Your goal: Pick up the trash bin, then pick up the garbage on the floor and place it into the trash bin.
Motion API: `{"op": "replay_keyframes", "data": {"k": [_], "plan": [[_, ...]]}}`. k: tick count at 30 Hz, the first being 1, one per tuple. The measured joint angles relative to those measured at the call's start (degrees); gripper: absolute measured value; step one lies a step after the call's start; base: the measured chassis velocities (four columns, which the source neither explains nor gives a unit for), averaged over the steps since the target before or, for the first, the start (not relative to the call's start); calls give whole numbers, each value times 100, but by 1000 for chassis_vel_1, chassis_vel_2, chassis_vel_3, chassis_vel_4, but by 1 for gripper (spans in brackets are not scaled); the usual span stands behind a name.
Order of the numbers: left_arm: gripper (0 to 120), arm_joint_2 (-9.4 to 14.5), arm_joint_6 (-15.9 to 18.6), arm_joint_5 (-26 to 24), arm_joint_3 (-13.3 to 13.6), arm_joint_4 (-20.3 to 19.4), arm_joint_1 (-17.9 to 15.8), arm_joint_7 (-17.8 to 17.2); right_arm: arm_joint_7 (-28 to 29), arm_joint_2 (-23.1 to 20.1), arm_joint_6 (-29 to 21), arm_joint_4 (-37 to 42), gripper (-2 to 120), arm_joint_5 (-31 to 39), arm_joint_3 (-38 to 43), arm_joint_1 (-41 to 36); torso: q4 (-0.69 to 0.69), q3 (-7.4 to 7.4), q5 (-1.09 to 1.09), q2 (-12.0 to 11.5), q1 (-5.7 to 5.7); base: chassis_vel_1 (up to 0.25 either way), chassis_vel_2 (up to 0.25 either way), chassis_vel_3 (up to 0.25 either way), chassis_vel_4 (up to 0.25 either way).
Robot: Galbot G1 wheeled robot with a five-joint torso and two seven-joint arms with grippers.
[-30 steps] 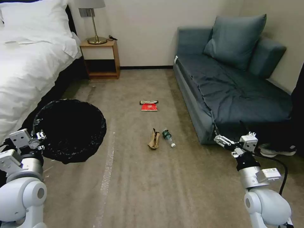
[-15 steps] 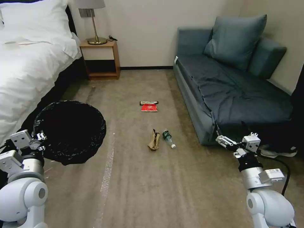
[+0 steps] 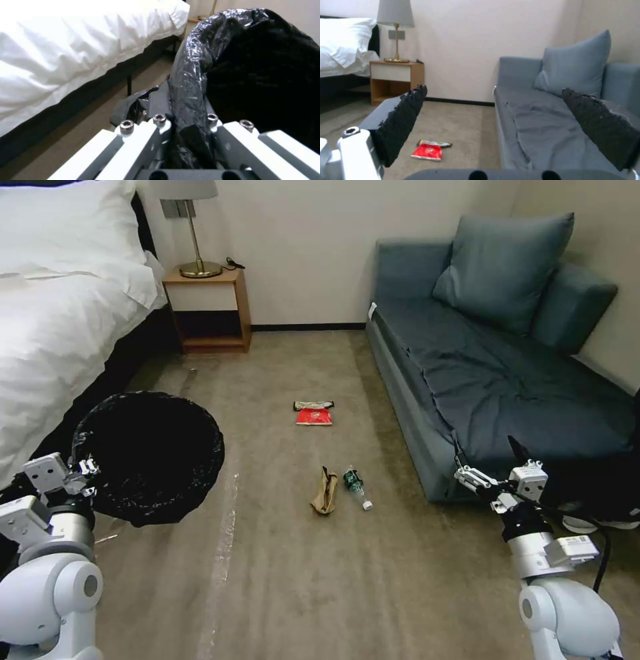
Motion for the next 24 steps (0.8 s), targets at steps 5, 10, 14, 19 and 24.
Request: {"op": "replay_keyframes", "data": {"k": [5, 10, 14, 19, 24], "plan": [[4, 2, 0, 4, 2, -17, -11, 0, -6, 5, 7, -16, 100, 2, -5, 5, 0, 0, 0, 0, 0, -59, 68, 58, -71], [4, 4, -1, 9, 1, -22, -17, 0, -6, 1, 6, -18, 100, 6, -4, 14, 0, 0, 0, 0, 0, -74, 69, 74, -69], [4, -1, -2, 16, 1, -26, -15, 0, -6, 0, 5, -26, 100, 8, 2, 17, 0, 0, -1, 0, 0, -75, 76, 89, -79], [4, -3, -15, 21, 0, -23, -16, 0, -6, 3, 3, -42, 100, -17, 9, 18, 0, 0, 0, 0, 0, -77, 68, 59, -63], [4, -5, -16, -9, -6, -21, -9, -7, -11, 2, 2, -42, 100, -63, 16, 6, 0, 0, 0, 0, 0, -58, 68, 67, -70]]}}
